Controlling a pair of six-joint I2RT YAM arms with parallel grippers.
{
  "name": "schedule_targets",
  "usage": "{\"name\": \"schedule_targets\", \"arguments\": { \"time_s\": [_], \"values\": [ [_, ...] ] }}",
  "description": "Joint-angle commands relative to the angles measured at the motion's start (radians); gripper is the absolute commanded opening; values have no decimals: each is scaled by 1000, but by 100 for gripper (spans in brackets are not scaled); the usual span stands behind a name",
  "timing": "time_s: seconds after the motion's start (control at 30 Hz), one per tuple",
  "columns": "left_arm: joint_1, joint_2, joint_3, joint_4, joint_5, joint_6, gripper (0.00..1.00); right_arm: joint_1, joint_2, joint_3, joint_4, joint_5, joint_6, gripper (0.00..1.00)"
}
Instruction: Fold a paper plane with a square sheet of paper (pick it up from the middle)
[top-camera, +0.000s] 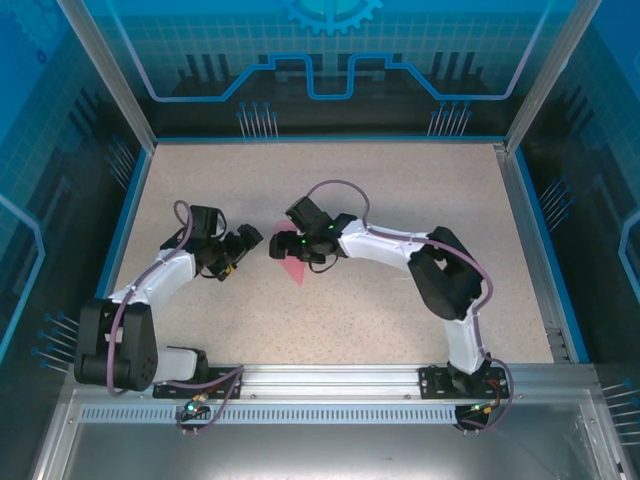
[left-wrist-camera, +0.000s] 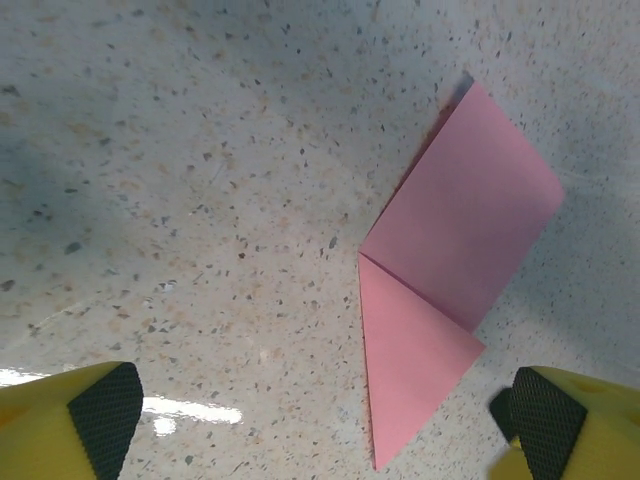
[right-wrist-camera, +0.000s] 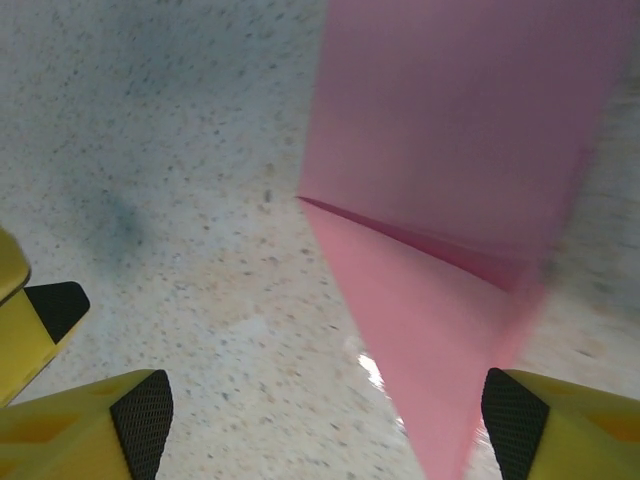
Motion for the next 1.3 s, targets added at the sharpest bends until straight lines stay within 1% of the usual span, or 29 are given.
{"name": "schedule_targets", "arguments": {
  "time_s": [0.0,0.17,0.3,0.43,0.5,0.57,0.6,0.67,0.73,0.8,0.9,1.03,1.13,1.27],
  "values": [
    [31,-31,-15,20,-5,-23,98,15,59,53,17,-82,41,84],
    [46,-25,-26,43,8,-36,98,13,123,84,-21,-93,45,83],
    [46,0,-16,54,42,-38,99,6,136,88,-81,-80,9,83],
    [46,26,-6,63,80,-22,98,-15,113,48,-173,-83,-111,83],
    [46,41,0,64,98,-13,99,-28,85,4,-223,-94,-223,83],
    [46,52,4,68,115,-4,98,-43,42,-63,-270,-131,-364,82],
    [44,57,5,71,122,0,98,-50,16,-98,-291,-126,-413,82],
    [43,68,4,79,134,3,99,-80,-49,-186,-324,-88,-476,81],
    [40,79,0,91,140,-2,98,-121,-114,-254,-317,-99,-491,81],
    [30,91,0,101,142,0,99,-145,-178,-294,-284,-118,-480,80],
    [9,117,9,108,159,-3,98,-143,-280,-352,-152,-158,-372,80],
    [-35,132,11,153,199,-9,99,-140,-364,-442,7,-71,-178,78],
    [-68,142,10,180,226,-21,98,-141,-375,-504,127,-50,-87,77],
    [-106,164,24,182,249,-18,98,-141,-336,-522,175,-32,-21,75]
  ]
}}
